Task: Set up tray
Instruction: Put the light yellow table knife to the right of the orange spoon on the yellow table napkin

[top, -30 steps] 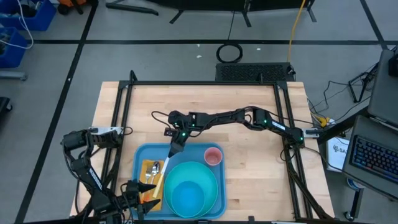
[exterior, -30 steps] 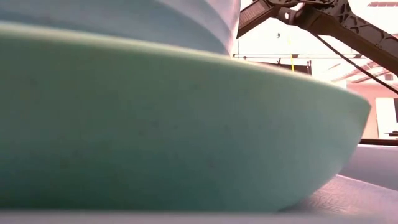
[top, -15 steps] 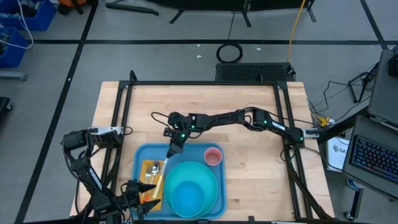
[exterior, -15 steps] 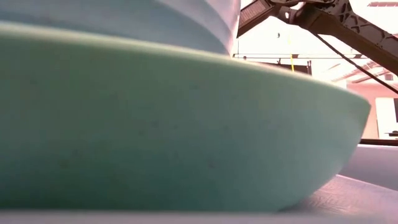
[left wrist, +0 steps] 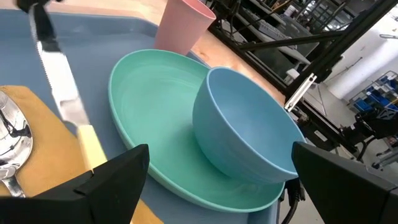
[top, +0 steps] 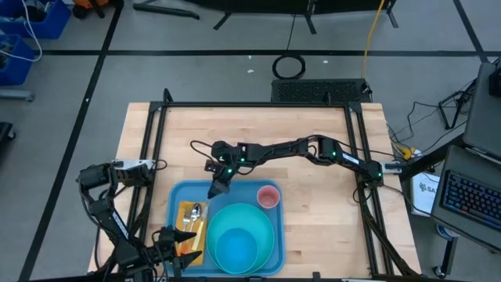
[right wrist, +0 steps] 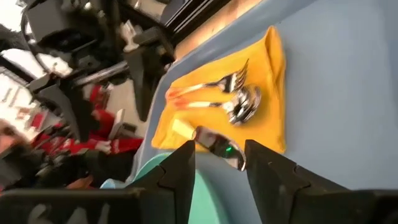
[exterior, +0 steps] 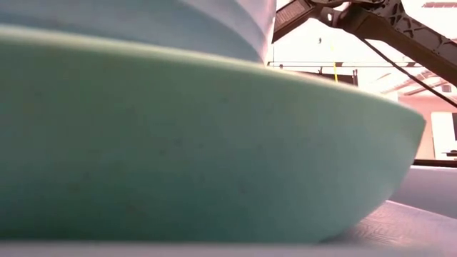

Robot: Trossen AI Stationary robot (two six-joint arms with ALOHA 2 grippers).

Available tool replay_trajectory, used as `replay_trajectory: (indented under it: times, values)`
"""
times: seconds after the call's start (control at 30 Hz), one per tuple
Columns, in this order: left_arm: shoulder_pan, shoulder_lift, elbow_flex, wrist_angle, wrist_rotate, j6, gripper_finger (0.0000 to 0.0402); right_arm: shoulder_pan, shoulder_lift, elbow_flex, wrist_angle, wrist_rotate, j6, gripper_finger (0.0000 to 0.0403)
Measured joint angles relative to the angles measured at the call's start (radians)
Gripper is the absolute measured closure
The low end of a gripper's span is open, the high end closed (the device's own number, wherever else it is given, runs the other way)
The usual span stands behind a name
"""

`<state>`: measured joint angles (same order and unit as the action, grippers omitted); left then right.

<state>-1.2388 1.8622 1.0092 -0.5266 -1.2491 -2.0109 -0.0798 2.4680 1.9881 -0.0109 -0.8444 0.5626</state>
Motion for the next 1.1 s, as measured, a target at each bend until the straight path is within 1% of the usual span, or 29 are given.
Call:
replay_trajectory:
  times: [0.07, 0.37, 0.53, 0.73, 0.9, 1.1]
  values:
    - [0.0, 0.0, 0.0, 0.0, 0.0, 0.0, 0.0004, 0.005, 0.0, 0.0, 0.016, 0.034, 0.0, 0.0269]
    - [0.0, 0.0, 0.0, 0.0, 0.001, 0.0, 0.0004, 0.012, 0.0, 0.0, 0.049, 0.044, -0.008, 0.0265]
    - [0.0, 0.0, 0.0, 0.0, 0.002, 0.0, 0.0004, 0.012, 0.0, 0.0, 0.049, 0.113, -0.028, 0.0259]
    - [0.0, 0.0, 0.0, 0.004, 0.002, 0.006, 0.0004, 0.012, 0.0, 0.0, 0.049, 0.113, -0.049, 0.0257]
    - [0.0, 0.0, 0.0, 0.007, 0.002, 0.012, 0.0004, 0.003, -0.001, 0.0, 0.052, 0.109, 0.016, 0.0257]
    - [0.0, 0.0, 0.0, 0.007, 0.002, 0.017, 0.0004, 0.001, -0.001, 0.0, 0.087, 0.109, 0.02, 0.0263]
